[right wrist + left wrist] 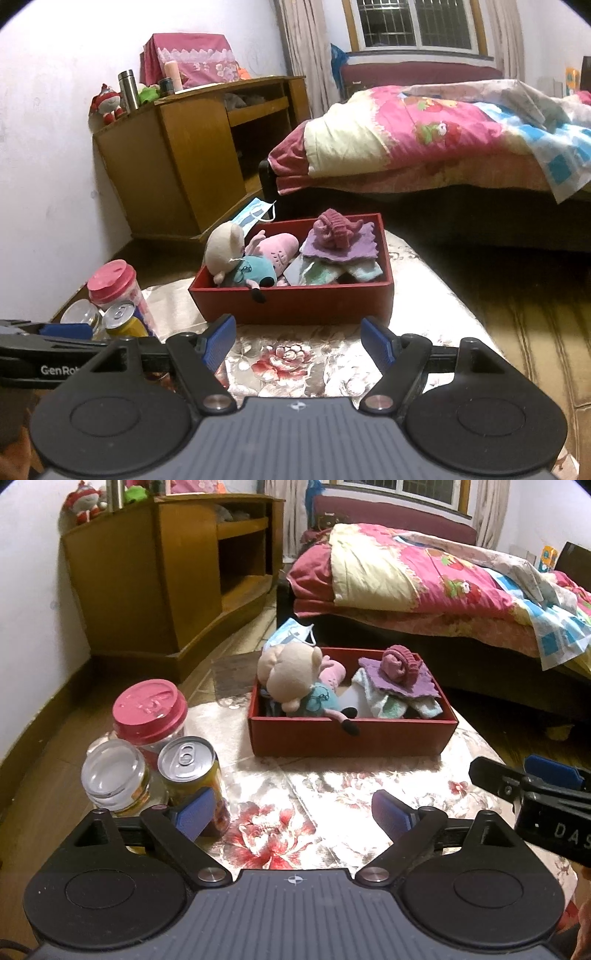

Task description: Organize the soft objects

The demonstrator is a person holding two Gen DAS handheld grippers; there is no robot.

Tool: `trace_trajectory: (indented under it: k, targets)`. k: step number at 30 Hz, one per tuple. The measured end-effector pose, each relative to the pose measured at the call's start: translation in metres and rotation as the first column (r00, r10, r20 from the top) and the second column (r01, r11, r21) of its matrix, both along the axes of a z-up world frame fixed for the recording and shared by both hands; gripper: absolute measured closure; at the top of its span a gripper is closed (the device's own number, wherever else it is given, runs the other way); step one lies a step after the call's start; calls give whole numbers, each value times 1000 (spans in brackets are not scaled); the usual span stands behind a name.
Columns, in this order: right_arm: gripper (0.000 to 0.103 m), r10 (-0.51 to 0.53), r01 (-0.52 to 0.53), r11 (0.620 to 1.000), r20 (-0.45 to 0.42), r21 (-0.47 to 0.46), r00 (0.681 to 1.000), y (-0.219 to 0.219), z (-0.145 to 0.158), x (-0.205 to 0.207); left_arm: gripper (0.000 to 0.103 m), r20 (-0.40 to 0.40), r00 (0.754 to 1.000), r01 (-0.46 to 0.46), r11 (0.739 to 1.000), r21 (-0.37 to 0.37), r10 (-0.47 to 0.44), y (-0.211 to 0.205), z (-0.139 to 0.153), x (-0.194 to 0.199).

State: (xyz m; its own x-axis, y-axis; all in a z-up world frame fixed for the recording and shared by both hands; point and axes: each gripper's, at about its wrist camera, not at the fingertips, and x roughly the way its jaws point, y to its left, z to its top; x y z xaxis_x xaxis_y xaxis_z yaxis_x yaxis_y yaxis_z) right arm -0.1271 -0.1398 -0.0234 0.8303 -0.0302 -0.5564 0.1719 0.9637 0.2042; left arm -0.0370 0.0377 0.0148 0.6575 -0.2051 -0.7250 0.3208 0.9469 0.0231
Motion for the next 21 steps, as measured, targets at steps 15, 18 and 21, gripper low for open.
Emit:
trace_trajectory:
  k: [15,18,21]
  targets:
    - [56,23,-23,1000,-8,20,1000,4,-6,4,13,16,1000,-13,1000,23,13,-8,-4,1]
    - [56,14,-13,999,-13,31,1000,2,-8,5,13,16,1000,-12,1000,29,12,-10,-5,1]
    - [56,10,-9,999,-19,37,1000,0,-9,6,13,24,1000,-16,999,38,15,-11,-5,0]
